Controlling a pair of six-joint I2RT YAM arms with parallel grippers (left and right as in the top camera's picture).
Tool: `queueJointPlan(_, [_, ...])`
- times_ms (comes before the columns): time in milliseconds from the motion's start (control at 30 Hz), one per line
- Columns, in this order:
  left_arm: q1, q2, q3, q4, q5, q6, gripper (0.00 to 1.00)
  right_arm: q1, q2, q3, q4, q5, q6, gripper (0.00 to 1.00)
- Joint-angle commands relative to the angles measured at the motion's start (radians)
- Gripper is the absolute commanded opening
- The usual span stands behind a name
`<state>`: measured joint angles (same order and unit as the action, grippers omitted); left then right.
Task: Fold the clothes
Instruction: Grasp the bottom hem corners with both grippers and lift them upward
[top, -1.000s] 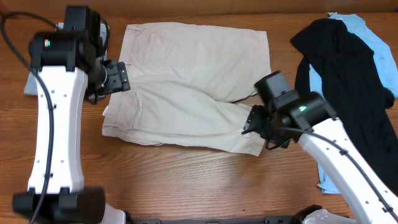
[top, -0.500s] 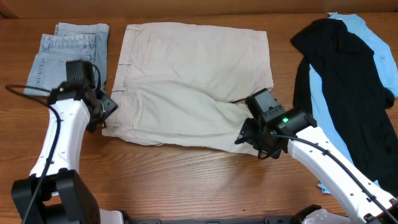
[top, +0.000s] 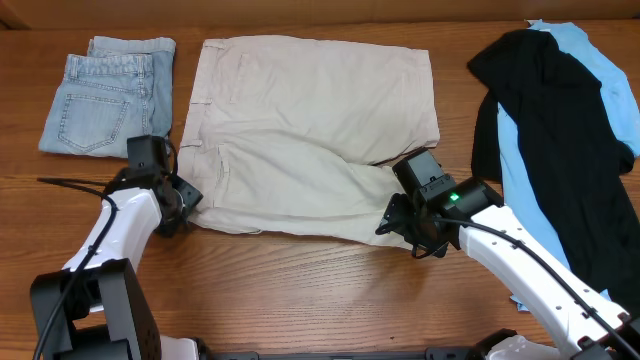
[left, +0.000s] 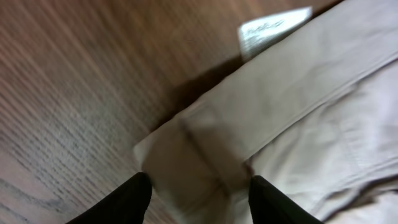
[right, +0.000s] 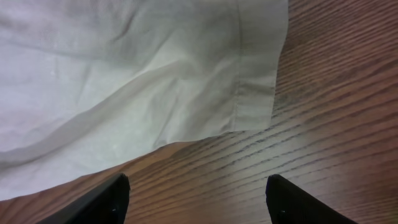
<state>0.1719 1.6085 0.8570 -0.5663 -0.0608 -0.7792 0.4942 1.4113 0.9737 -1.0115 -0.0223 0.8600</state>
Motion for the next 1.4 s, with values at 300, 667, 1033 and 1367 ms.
queueJointPlan(300, [-0.002, 0.1, -0.026, 0.023, 0.01, -0.02, 0.04, 0.004, 0.124, -0.101, 0.135, 0.006, 0.008, 0.68])
queueJointPlan(667, [-0.002, 0.101, -0.026, 0.017, 0.035, -0.003, 0.04, 0.004, 0.14, -0.226, 0.254, 0.031, 0.058, 0.56])
queueJointPlan(1033, [-0.002, 0.094, 0.003, -0.006, 0.036, 0.071, 0.04, -0.018, 0.133, -0.26, 0.317, 0.039, 0.058, 0.04])
queueJointPlan(1367, [-0.001, 0.076, 0.542, -0.486, 0.028, 0.368, 0.04, -0.263, -0.026, 0.105, 0.009, 0.013, -0.192, 0.04])
